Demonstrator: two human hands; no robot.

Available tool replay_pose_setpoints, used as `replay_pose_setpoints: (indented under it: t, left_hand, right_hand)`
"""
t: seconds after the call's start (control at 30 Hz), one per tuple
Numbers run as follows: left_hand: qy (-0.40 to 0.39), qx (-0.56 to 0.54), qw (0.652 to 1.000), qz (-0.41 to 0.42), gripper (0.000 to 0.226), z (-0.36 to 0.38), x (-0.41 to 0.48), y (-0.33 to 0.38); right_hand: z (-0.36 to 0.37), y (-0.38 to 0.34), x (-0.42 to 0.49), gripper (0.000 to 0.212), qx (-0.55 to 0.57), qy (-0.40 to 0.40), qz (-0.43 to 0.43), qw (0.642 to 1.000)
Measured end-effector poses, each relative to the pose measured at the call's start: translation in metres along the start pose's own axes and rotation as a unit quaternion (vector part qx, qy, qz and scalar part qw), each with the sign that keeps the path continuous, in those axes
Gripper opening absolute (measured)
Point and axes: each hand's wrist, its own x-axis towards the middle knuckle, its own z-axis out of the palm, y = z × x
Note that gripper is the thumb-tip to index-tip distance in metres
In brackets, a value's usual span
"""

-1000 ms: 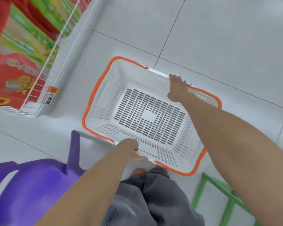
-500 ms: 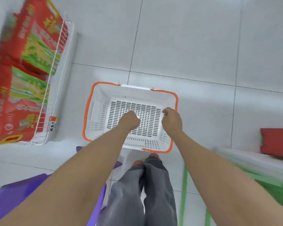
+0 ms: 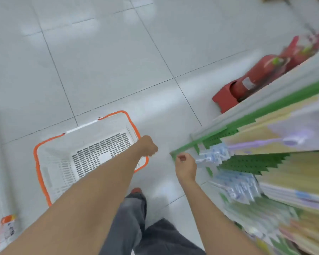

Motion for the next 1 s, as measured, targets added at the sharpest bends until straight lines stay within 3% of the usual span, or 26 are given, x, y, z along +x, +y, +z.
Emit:
replay_pose_setpoints:
  t: [0.1,0.2,0.3,0.5,0.7,1.0]
  left_hand:
    - [-0.007,0.033,0.999,0.012,0.007,0.040,0.027,0.015]
    - [-0.021,0.062,0.997,0.033,0.014,0.078,0.059,0.019]
    - [-0.025,0.052,0.997,0.050,0.021,0.106,0.093,0.010]
    - [-0.002,0.109,0.985,0.137,0.012,0.141,0.119,0.003]
    - [0.021,0.107,0.959,0.260,0.006,0.140,0.074,0.001]
    - [0.066,0.030,0.933,0.353,0.010,0.108,-0.021,0.014]
  right_hand:
    - [-0.011,0.038,0.017,0.011,0.036,0.025,0.017,0.999]
    - [-0.016,0.081,0.033,0.014,0.081,0.058,0.021,0.995]
    - [-0.016,0.121,0.047,0.013,0.127,0.087,-0.006,0.988]
    - [-0.002,0.172,0.056,0.012,0.158,0.134,-0.066,0.976]
    - [-0.004,0.163,0.011,0.009,0.137,0.198,-0.125,0.962]
    - [-0.050,0.110,-0.072,0.012,0.119,0.273,-0.190,0.935]
